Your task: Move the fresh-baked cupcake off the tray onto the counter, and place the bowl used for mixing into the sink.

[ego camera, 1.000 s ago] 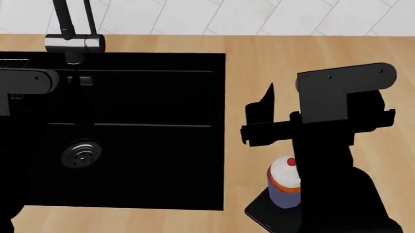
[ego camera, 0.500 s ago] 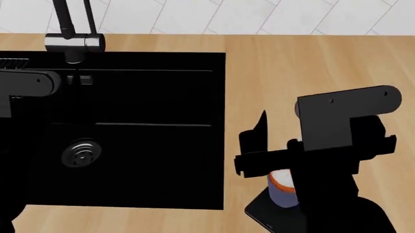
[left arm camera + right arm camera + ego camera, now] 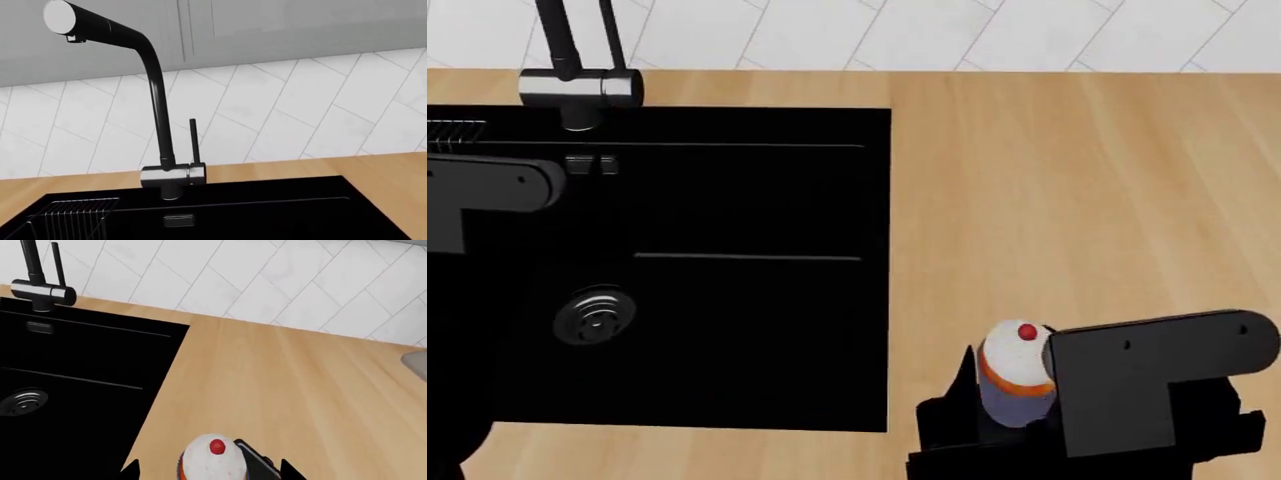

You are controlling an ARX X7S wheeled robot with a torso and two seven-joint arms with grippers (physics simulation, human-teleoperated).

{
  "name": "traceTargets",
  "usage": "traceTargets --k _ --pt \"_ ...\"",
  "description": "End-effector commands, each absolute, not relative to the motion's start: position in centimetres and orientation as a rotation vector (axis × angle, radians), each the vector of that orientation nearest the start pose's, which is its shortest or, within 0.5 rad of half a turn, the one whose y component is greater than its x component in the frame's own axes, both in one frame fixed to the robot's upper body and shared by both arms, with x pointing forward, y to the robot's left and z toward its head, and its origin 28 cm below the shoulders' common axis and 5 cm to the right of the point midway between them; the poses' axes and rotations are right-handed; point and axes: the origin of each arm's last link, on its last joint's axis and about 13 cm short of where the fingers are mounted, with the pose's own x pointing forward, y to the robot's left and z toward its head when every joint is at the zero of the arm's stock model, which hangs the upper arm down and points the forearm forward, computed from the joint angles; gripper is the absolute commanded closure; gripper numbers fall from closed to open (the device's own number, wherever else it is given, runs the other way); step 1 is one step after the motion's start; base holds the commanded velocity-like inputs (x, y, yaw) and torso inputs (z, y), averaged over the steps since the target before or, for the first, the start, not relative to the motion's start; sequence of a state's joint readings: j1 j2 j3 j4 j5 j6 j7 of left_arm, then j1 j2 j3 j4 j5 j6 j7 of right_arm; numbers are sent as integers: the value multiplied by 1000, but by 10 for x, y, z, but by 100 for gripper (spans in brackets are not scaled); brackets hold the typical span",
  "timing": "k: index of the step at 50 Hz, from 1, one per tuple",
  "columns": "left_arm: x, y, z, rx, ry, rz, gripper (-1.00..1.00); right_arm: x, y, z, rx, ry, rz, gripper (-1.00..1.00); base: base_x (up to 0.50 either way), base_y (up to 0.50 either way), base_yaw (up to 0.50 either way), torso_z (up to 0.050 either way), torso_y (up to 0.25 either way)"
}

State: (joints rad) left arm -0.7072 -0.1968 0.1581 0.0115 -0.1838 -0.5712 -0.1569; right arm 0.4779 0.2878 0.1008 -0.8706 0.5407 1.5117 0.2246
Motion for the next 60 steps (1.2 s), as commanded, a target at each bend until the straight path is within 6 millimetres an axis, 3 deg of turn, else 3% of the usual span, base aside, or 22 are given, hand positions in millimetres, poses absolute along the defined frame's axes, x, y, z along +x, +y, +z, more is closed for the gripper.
traceTargets --k 1,32,60 --pt "335 223 169 101 -118 33 -100 199 -130 172 -127 222 66 -100 0 0 0 0 0" --pt "337 224 162 102 -102 32 -100 238 -136 143 -125 301 57 -100 0 0 0 0 0" --pt "334 223 152 117 -96 33 -100 255 -135 127 -145 332 77 -100 0 0 0 0 0"
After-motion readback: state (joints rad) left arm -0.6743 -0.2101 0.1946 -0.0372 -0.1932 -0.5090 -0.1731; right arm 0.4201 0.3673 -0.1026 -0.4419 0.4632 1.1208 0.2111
